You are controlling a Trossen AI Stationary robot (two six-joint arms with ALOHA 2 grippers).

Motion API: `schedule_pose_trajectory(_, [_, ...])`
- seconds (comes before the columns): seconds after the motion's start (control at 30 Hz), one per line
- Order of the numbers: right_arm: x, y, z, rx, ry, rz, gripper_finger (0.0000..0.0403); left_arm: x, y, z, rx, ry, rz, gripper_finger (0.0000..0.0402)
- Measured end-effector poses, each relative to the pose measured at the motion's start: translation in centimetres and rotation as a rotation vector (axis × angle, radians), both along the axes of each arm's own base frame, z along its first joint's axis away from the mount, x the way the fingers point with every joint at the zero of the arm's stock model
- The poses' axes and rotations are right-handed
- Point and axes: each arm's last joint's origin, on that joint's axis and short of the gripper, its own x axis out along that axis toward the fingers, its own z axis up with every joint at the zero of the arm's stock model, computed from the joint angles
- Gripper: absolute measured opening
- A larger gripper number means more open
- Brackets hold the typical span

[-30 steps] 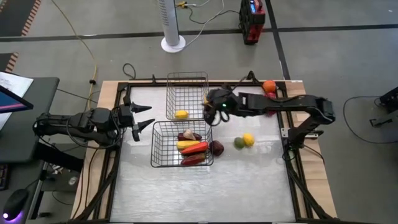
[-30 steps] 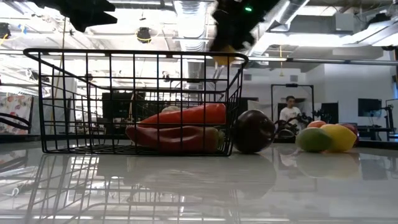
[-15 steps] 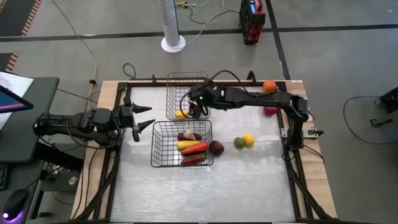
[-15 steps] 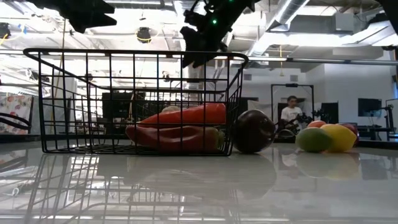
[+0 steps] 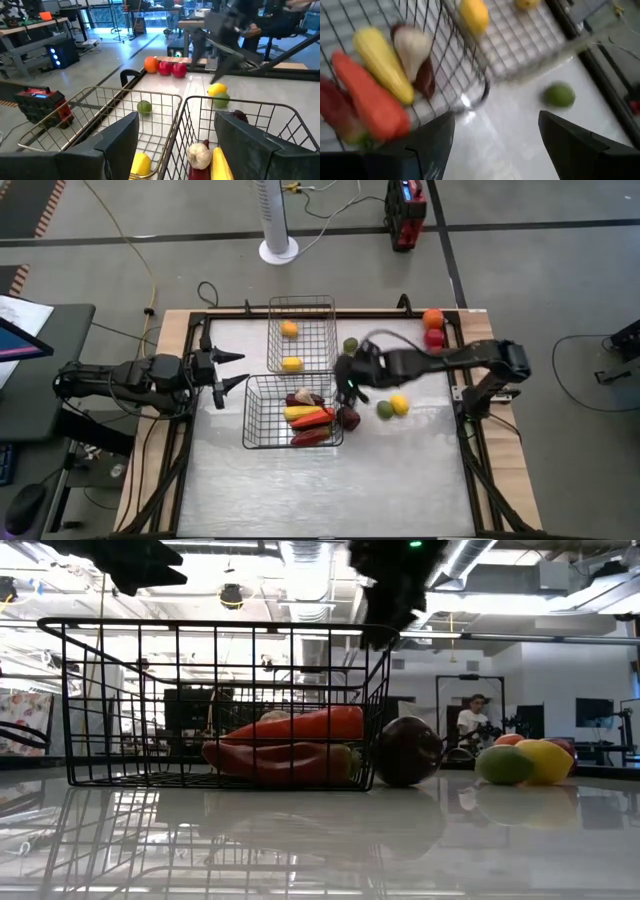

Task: Sort produce into baskets
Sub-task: Put the lemon into the gold wire basket

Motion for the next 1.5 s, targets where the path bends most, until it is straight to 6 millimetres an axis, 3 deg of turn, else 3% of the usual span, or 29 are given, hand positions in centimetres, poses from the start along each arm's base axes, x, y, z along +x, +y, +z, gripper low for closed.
schedule_pose_trajectory(0.27, [-5.8,4.6,-5.2,0.063,0.014,-0.132,0.0317,0.0,0.0,0.2,-0.014,-0.022,0.002,0.0249])
schedule_pose_trajectory(0.47, [-10.1,4.8,-7.3,0.104,0.057,-0.276,0.0317,0.1,0.0,0.2,-0.015,-0.028,0.002,0.0249])
schedule_pose_trajectory(0.7, [-13.3,5.2,-9.4,0.16,0.036,-0.352,0.0317,0.0,0.0,0.2,-0.002,-0.024,0.01,0.0249])
schedule_pose_trajectory(1.03, [-15.1,5.1,-13.3,0.194,0.031,-0.378,0.0317,0.0,0.0,0.2,-0.005,-0.025,0.014,0.0249])
schedule_pose_trajectory(1.2, [-15.4,5.0,-14.2,0.202,0.017,-0.373,0.0314,0.0,0.0,0.2,-0.006,-0.025,0.014,0.0249])
schedule_pose_trajectory(1.5, [-15.3,4.7,-14.4,0.197,0.007,-0.366,0.0246,0.0,0.0,0.2,-0.005,-0.025,0.015,0.0249])
